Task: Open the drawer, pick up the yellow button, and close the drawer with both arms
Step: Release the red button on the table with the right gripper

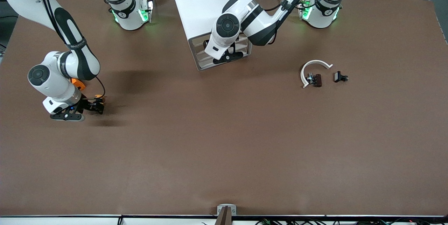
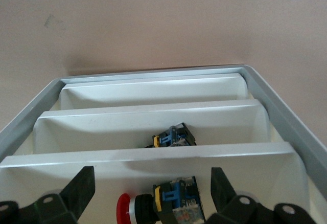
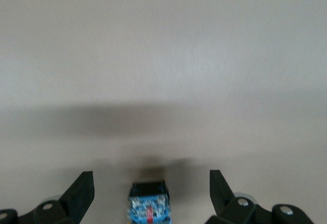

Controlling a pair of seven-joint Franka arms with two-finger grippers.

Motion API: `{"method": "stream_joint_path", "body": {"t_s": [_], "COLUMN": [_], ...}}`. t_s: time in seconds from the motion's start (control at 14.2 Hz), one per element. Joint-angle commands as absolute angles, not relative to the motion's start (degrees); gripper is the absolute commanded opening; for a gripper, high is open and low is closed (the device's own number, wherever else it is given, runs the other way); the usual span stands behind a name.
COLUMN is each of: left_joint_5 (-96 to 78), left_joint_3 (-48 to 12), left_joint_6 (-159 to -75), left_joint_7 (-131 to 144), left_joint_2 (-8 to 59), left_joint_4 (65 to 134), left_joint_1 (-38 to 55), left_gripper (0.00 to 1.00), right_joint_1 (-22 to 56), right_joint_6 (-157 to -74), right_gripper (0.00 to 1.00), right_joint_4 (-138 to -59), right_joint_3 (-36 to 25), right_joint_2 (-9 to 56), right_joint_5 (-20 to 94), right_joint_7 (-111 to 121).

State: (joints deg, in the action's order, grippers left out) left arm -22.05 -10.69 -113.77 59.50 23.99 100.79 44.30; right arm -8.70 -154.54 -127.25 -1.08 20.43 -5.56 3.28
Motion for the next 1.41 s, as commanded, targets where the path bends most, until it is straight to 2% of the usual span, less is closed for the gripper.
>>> {"method": "stream_joint_path", "body": {"t_s": [0.0, 0.28, 0.56, 0.91, 1.34], "left_joint_5": [-22.77, -19.18, -10.83, -3.34, -3.25], "left_joint_3": [-11.43, -11.16, -11.16, -11.25, -11.25], "left_joint_6": [-112.85, -112.41, -109.87, -105.48, -94.84], "left_joint_7": [59.33, 59.06, 58.89, 50.47, 27.56], "left_joint_2": [22.41, 22.24, 22.15, 17.06, 7.92], "left_joint_4": [99.76, 95.46, 90.19, 89.12, 89.03], "left_joint_1": [38.17, 28.15, 20.67, 12.85, -0.86], "left_gripper": [1.00, 1.00, 1.00, 1.00, 1.00], "right_joint_1": [-7.48, -4.32, -0.98, 3.33, 3.52], "right_joint_6": [-147.60, -124.07, -110.68, -98.89, -97.65], "right_gripper": [1.00, 1.00, 1.00, 1.00, 1.00], "right_joint_4": [-125.52, -114.99, -105.40, -95.37, -93.96], "right_joint_3": [-0.09, 0.00, 0.09, 0.00, 0.18], "right_joint_2": [15.13, 10.82, 8.80, 7.82, 5.36], "right_joint_5": [-5.98, -5.63, -5.45, -3.87, -3.69], "right_joint_7": [2.81, 0.44, 0.35, -4.22, -4.22]}}
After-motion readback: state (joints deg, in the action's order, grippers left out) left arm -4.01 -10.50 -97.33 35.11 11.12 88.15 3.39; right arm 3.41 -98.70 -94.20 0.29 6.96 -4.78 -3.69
